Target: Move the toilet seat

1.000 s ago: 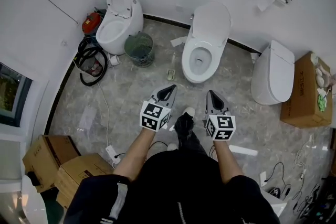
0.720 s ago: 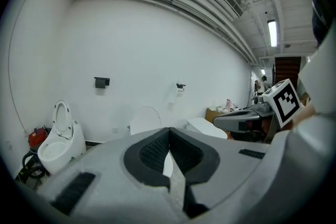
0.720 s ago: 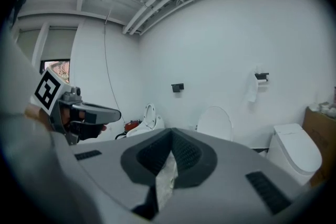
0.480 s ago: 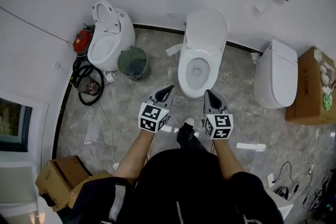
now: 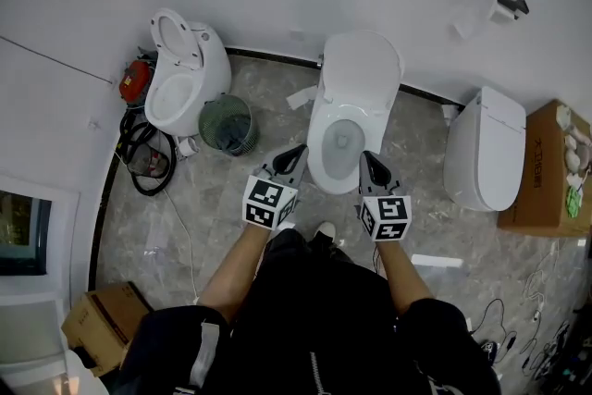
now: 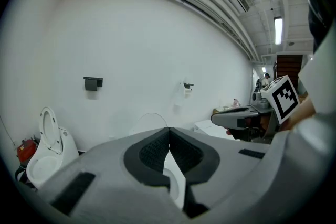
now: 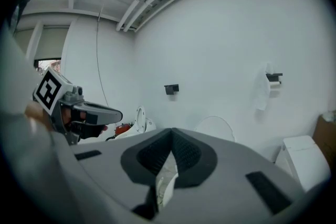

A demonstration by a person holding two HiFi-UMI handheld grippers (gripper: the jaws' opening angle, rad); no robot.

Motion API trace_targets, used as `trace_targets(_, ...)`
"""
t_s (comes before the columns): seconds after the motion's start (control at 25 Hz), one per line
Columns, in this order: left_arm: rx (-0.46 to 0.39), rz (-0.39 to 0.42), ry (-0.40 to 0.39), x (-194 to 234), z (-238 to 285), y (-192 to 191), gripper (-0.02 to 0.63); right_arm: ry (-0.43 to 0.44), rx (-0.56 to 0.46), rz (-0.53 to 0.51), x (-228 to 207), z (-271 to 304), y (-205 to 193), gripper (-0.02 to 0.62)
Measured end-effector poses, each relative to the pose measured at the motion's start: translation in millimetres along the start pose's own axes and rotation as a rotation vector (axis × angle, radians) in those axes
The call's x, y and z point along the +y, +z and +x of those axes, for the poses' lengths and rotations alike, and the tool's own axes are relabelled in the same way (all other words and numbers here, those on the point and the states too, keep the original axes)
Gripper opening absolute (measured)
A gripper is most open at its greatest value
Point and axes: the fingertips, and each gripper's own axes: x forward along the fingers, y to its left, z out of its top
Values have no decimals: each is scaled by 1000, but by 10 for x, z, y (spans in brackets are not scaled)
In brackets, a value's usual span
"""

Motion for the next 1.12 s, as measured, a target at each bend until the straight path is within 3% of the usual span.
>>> trace_targets(0.36,4,-1,-44,259,440,119,8,-38,-10,41,-225,384,171,3)
trace_targets(0.6,26,-9,-89,351,667,21,8,-51,26,46,-281,562,45,3)
trace_targets(0.84,75,-15,-124,393,993,-297,8,-66,100,75,-404,711,-343,3)
trace_targets(1.12,155,-50,-136,452,1376,-1091,8,-99,195,136,-604,870,-1154,3)
